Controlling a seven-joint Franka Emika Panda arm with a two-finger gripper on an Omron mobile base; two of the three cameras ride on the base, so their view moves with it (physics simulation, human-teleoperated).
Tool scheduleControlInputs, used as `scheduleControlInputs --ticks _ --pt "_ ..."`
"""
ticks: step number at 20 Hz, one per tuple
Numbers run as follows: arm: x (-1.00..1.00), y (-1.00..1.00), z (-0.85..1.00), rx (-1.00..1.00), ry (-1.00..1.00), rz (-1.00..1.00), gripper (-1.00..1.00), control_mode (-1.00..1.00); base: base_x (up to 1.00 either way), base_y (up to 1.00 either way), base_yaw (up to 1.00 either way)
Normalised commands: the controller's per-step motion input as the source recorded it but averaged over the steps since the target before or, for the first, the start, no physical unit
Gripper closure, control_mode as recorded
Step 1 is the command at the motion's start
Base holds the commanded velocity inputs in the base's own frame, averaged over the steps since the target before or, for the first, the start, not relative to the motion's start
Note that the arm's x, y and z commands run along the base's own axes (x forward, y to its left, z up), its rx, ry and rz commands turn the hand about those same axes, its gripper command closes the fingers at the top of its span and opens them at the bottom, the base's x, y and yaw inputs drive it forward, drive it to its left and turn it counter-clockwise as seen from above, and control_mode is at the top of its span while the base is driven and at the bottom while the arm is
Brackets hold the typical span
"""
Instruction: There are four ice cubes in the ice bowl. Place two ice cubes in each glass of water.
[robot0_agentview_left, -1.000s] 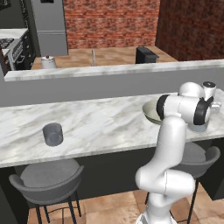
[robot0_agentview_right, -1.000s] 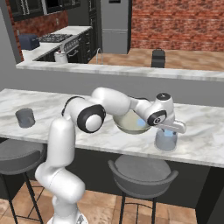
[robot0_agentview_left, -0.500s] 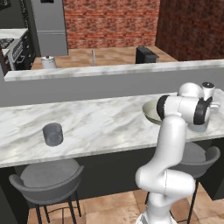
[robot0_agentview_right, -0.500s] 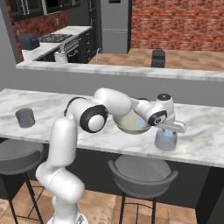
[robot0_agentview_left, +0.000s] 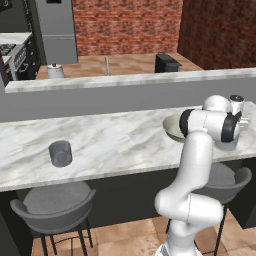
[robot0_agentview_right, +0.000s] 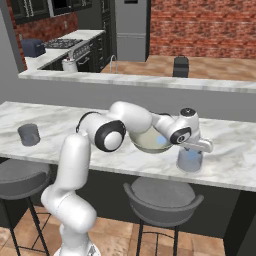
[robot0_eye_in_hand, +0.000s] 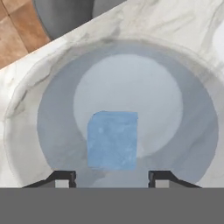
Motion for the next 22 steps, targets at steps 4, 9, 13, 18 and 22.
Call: scheduleControlInputs --ticks 4,9,13,18,22 --pt "0.0 -0.24 -0.06 0.02 0.0 0.04 -1.0 -1.0 0.0 0.0 0.0" --pt "0.0 -0.21 -0.05 0.01 0.0 0.04 -1.0 -1.0 0.0 0.0 0.0" --pt "0.0 -0.04 -0.06 0.0 0.0 0.04 1.0 -1.0 0.0 0.0 0.0" --pt "-0.03 -0.09 0.0 0.01 -0.03 0.05 1.0 -1.0 0.0 0.0 0.0" --pt "-0.29 -0.03 0.03 0.0 -0.07 0.09 1.0 -1.0 0.0 0.0 0.0"
